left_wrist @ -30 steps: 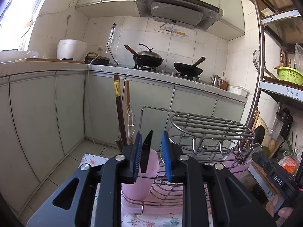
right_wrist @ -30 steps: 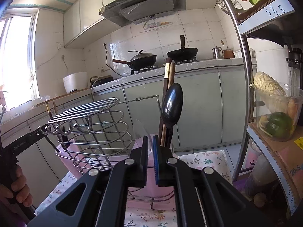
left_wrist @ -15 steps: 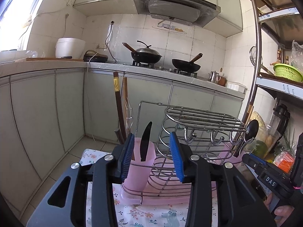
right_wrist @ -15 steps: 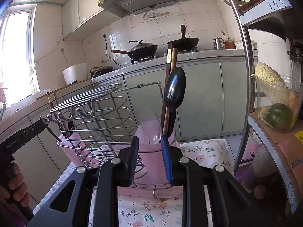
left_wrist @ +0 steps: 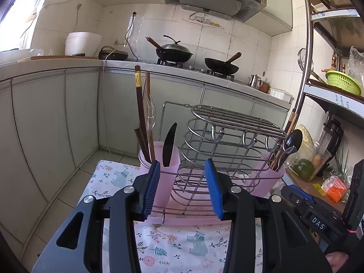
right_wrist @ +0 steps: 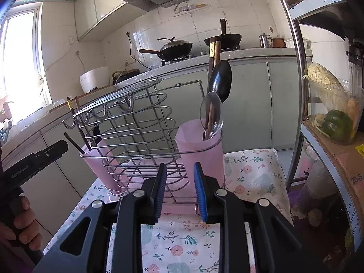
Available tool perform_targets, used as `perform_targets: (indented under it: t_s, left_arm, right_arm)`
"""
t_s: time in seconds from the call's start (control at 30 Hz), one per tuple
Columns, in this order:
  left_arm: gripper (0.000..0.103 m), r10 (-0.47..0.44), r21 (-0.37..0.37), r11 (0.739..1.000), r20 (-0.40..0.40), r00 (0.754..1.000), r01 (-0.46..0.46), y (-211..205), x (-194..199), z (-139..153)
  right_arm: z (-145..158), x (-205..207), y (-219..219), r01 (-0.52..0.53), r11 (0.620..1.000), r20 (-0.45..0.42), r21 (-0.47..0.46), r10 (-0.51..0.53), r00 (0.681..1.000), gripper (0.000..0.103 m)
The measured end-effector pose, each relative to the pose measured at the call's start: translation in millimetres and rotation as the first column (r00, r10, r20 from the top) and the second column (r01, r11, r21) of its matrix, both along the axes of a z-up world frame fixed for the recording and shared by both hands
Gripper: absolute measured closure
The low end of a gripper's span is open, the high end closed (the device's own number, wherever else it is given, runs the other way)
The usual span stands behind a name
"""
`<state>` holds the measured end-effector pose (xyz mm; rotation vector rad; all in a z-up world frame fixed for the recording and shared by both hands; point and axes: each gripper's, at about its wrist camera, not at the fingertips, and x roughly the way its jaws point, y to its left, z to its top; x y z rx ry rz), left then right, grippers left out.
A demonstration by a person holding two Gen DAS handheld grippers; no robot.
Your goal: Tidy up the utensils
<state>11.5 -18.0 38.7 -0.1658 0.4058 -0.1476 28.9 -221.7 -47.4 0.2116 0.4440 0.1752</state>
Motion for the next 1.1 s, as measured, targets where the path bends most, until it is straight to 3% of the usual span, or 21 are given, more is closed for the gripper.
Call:
perform_targets:
  t_s: [0.1,1.03,1.1]
  left_arm:
    - [0.056,-0.003,0.013,1.0,-0.008,1.0,0.003,-3.5,-4.7,-0.4]
    - [0.055,-0.048,0.052,0.997,-0.053,0.997,0.05,-19.5,-45.6,-5.7]
    - [0.055,-0.053,0.05,0.997,-0.059,0.997,0.056,-19.8,-46.6,-6.3]
  right_arm:
    - [1.8,-4.9,4.4,-0.01,1.0,0.0,-0.002,0.01,1.0,0.079]
    - [8.1,-45.1,37.4,-0.048,0.997,-0.007,-0.057,0.047,0.999,0.079]
    - [7.8,-45.9,39.7,-0.04,0.996,-0.013,-0.075,0.039,0.999,0.075]
